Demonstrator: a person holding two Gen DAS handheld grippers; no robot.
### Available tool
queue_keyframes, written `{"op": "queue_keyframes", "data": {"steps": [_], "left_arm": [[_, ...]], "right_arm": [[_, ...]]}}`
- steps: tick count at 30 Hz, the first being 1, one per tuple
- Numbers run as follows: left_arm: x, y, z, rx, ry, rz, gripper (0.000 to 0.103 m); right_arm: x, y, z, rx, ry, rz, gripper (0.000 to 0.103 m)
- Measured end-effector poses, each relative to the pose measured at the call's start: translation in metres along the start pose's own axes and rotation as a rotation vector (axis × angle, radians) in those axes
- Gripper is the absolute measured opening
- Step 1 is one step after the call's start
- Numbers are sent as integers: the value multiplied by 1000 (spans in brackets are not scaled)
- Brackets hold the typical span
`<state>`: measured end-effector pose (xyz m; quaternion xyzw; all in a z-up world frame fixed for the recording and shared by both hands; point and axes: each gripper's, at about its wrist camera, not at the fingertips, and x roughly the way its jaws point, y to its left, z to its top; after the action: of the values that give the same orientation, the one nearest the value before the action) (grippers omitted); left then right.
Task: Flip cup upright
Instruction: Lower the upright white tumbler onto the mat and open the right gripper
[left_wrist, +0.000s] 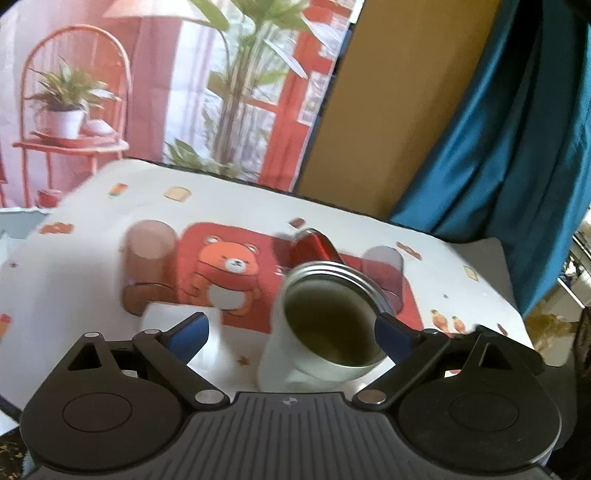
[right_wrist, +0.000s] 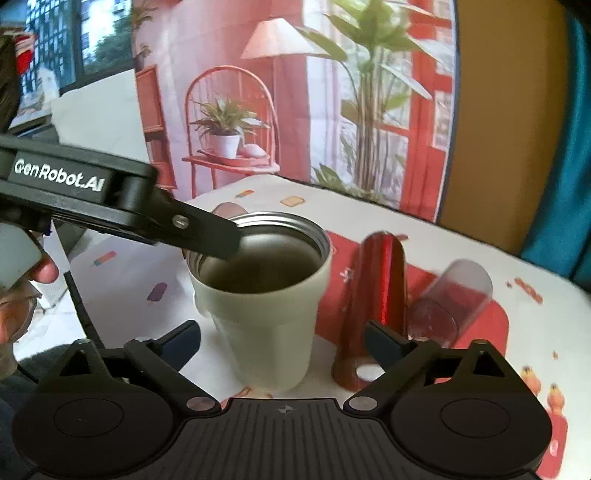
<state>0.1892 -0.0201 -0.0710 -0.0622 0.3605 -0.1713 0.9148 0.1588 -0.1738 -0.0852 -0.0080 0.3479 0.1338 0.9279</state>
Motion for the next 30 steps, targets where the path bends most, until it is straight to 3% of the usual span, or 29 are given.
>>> {"op": "queue_keyframes", "data": {"steps": [2,6,15,23,30], "left_arm": [[-7,1,1,4,-8,36,98],[-24,-1,3,31,-26,133,99],[-58,-13,-3,97,9,224,103],[-104,-17,-26,119,18,224,103],[-147,-23,-41,151,-4,254,103]], "right_arm": [[-7,-2,-1,26,14,-7,103],[-21,-7,-1,73,26,-37,103],[-69,1,2,139,5,-120,103],[-115,20,0,138,-10,-233,103],[-155,37,-12,145,-5,-277,103]]}}
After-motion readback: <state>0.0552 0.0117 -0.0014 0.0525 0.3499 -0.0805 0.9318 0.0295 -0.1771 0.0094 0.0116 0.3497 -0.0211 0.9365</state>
